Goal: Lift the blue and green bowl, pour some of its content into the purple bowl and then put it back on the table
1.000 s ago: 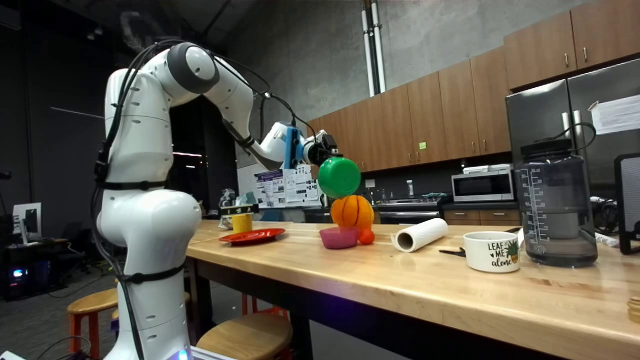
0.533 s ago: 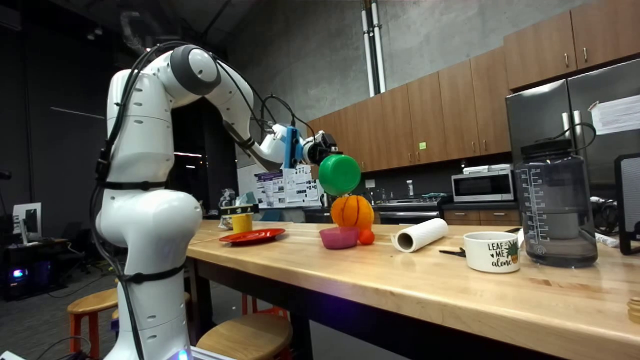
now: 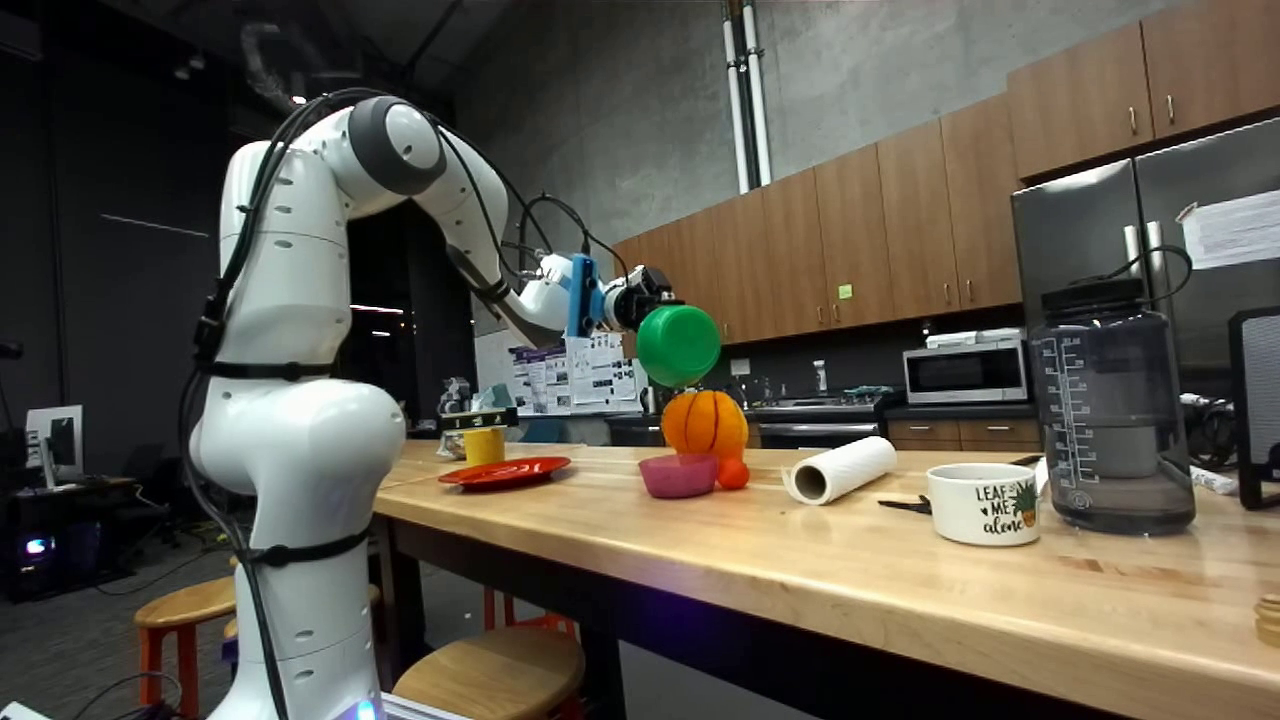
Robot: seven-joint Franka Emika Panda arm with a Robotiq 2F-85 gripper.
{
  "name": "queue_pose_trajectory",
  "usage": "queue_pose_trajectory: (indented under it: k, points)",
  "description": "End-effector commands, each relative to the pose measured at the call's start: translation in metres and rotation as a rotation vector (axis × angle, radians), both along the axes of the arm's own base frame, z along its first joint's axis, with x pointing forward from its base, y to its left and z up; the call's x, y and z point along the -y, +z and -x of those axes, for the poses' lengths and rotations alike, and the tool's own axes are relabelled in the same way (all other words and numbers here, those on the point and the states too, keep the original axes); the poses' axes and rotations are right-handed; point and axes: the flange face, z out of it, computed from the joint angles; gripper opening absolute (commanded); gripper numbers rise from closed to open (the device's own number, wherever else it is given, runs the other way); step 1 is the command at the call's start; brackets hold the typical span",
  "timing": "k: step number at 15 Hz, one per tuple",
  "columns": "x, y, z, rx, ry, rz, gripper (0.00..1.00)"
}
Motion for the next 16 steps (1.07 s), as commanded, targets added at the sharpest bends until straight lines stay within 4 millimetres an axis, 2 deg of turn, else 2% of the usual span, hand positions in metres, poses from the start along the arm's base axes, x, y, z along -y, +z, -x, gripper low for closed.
queue_pose_trajectory:
  k: [1,16]
  points:
    - [-0.003,0.007,-0.005,-0.044,0.004,0.022,0.02]
    - [-0.022,0.01,-0.01,-0.134,0.041,0.087,0.02]
